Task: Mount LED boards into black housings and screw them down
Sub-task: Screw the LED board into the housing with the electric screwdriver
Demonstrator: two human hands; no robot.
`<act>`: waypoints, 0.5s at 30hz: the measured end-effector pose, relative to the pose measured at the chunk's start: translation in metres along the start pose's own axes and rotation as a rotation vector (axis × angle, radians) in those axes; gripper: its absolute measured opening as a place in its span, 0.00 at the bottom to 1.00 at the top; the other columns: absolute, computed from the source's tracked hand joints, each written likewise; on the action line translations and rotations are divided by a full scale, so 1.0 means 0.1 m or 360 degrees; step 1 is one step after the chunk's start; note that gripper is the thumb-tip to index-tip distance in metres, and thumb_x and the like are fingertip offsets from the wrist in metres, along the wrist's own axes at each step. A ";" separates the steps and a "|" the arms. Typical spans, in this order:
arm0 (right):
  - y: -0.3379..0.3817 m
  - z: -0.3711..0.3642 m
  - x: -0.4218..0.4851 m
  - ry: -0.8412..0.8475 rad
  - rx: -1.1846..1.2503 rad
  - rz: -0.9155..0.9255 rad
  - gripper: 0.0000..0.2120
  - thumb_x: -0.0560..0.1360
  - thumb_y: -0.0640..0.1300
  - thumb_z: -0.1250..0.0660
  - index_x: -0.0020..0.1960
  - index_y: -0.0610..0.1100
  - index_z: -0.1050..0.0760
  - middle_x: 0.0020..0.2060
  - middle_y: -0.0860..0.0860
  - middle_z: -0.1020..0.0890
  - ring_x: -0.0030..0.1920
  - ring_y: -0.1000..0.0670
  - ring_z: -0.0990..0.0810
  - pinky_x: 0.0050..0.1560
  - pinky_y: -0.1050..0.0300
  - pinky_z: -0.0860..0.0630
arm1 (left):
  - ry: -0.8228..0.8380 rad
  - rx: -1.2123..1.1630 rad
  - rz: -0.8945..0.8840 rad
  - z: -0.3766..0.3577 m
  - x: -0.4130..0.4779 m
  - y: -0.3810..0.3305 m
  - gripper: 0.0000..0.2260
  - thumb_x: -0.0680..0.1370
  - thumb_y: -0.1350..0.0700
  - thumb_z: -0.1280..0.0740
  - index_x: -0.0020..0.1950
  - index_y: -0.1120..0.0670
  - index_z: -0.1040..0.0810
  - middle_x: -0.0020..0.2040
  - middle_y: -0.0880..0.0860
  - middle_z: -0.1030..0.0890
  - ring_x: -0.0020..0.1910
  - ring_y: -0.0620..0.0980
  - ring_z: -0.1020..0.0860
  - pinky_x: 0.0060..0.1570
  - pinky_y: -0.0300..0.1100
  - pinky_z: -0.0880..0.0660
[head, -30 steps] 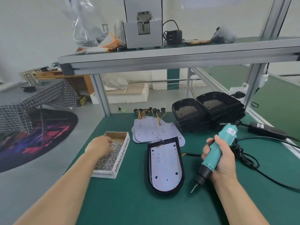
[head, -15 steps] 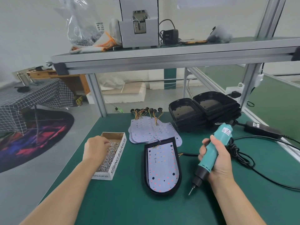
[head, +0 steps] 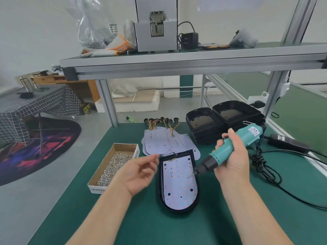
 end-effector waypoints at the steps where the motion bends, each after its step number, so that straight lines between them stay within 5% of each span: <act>1: 0.01 -0.07 0.00 -0.0032 0.0030 0.0064 0.08 0.75 0.45 0.27 0.41 0.49 0.26 0.34 0.55 0.23 0.30 0.57 0.25 0.33 0.64 0.27 | 0.0018 0.0007 0.0040 -0.09 0.01 0.10 0.05 0.69 0.68 0.30 0.42 0.67 0.16 0.36 0.57 0.23 0.26 0.44 0.26 0.19 0.29 0.35; 15: 0.07 -0.25 0.01 -0.0181 -0.0279 0.0521 0.10 0.74 0.46 0.27 0.44 0.46 0.28 0.25 0.56 0.23 0.28 0.55 0.25 0.33 0.60 0.26 | 0.0100 0.0202 0.0031 -0.32 0.08 0.59 0.06 0.70 0.63 0.30 0.41 0.66 0.19 0.36 0.59 0.23 0.25 0.45 0.25 0.18 0.30 0.33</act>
Point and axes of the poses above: each hand's wrist, its own x-axis towards the middle knuckle, its own z-axis out of the back of the hand, y = z × x, the point moved 1 cm from there along x, towards the middle knuckle
